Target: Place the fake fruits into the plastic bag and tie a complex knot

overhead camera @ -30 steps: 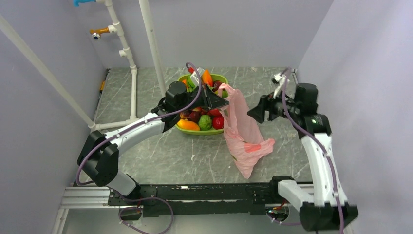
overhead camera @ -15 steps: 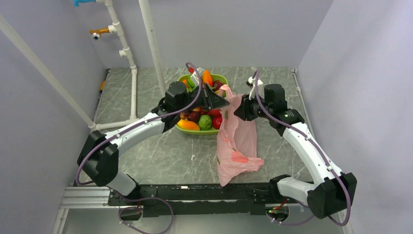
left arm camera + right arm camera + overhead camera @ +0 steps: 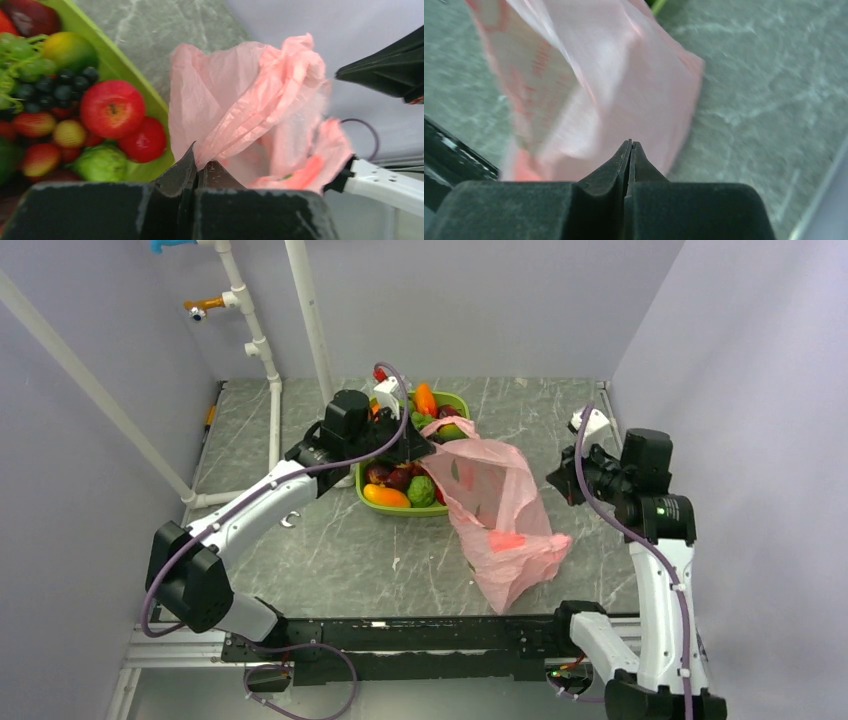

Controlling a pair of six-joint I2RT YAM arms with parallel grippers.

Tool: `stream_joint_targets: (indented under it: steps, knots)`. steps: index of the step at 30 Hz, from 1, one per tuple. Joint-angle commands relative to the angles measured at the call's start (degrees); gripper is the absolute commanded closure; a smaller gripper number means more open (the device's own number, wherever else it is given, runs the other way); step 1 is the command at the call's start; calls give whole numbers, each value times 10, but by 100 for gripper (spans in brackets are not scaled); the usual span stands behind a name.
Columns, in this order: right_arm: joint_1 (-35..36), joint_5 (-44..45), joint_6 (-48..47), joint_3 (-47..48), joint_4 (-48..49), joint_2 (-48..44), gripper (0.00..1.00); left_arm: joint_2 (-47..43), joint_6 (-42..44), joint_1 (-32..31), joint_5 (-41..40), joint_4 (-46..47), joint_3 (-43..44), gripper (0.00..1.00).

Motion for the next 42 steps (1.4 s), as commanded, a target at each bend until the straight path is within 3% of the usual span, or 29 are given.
stream_joint_targets:
  steps: [1, 4, 5, 7, 8, 9, 14, 20, 24, 26, 28, 29, 31, 32, 36, 37, 40, 42]
  knots:
    - [-46, 34, -131, 21, -113, 3, 100, -17, 121, 21, -10, -95, 52, 100]
    - [-46, -19, -165, 49, -107, 14, 100, -5, 89, 22, 86, -71, 56, 100]
    - [-46, -62, -165, 63, -106, 21, 93, 2, 73, 18, 109, -53, 58, 100]
    - [-40, -103, -113, 84, -73, 31, 44, 16, 56, 7, 132, -42, 80, 100]
    - [-25, -105, -73, 94, -48, 35, 14, 23, 49, -1, 135, -37, 88, 100]
    - [-9, -104, -36, 100, -22, 37, 4, 26, 41, -4, 135, -29, 92, 100]
    - [141, -24, 64, 30, 129, 11, 0, 48, 6, -21, 140, -12, 115, 100]
    - [260, 178, 71, -21, 241, 56, 0, 62, 13, -39, 183, -12, 146, 100]
    - [264, 206, 21, -52, 275, 62, 4, 72, 32, -37, 240, -37, 173, 100]
    - [264, 199, 5, -72, 270, 54, 24, 85, 55, -35, 276, -66, 197, 100]
    - [263, 165, -10, -79, 237, 46, 68, 101, 63, -28, 315, -88, 229, 100]
    - [262, 144, -12, -72, 211, 43, 97, 112, 66, -15, 322, -94, 244, 100]
    - [258, 119, 4, -64, 170, 28, 100, 119, 52, 15, 291, -76, 257, 100]
    - [250, 103, 15, -59, 151, 20, 100, 120, 51, 34, 259, -61, 260, 93]
    - [187, 104, 100, -30, 109, 15, 100, 112, 155, 81, 121, -109, 300, 36]
    - [165, 119, 129, -18, 95, 29, 100, 99, 191, 82, 91, -121, 298, 26]
    - [99, 128, 224, 5, 64, 63, 100, 24, 279, 78, 48, -98, 221, 8]
    - [68, 135, 273, 3, 60, 71, 100, -28, 353, 58, 36, -103, 171, 3]
